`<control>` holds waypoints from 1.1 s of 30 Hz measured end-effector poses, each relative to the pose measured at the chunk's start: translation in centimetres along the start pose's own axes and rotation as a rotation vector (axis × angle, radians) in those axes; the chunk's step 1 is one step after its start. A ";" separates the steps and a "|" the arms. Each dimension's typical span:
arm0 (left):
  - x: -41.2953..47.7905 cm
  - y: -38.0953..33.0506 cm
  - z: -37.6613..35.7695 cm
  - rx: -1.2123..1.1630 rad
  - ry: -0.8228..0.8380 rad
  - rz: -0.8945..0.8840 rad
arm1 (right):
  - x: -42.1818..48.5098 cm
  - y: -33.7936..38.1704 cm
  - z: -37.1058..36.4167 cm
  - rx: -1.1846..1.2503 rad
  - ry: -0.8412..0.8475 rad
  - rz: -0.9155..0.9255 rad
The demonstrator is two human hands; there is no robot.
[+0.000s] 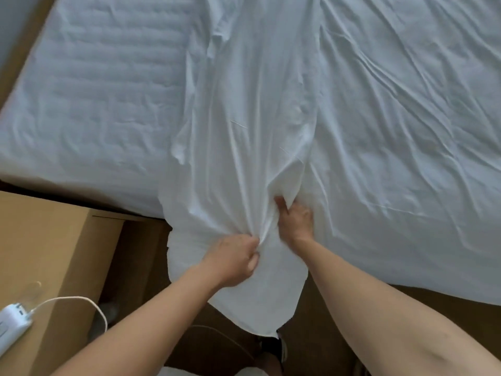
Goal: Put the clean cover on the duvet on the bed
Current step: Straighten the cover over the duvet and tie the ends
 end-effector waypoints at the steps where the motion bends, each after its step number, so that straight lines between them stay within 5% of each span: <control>1: 0.4 -1.0 0.2 0.019 0.019 -0.080 | 0.2 -0.1 -0.1 -0.020 0.016 -0.016; 4: 1.6 1.1 5.6 0.009 -0.410 -0.072 | -0.4 0.5 -0.2 -0.097 -0.057 -0.106; 6: 1.1 7.0 9.6 -0.141 -0.714 0.304 | -2.4 0.5 -1.1 0.002 -0.115 -0.197; 9: 1.2 13.2 8.3 -0.410 -0.515 0.726 | -3.9 1.1 -4.1 0.094 -0.006 -0.219; 12: 2.6 13.8 7.4 -0.400 -0.413 0.675 | -3.2 0.7 -3.6 0.141 -0.043 -0.137; 18: 0.2 19.1 7.7 -0.532 -0.606 0.833 | -3.3 -3.8 -1.1 0.140 -0.138 -0.095; 23: -0.3 21.6 5.4 -0.773 -0.605 0.730 | -6.9 -4.8 -6.6 0.358 0.240 -0.168; 33: -0.8 22.1 1.6 -1.084 -0.434 0.540 | -9.9 -5.8 -6.3 0.164 0.170 -0.155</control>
Point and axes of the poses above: each hand's wrist, its own x-axis towards the middle knuckle, its own z-axis out of the back of the hand, y = z × x, the point moved 7 cm from there along x, towards the middle knuckle, and after that the axes turned 1 degree about -x, right-handed, at the moved point
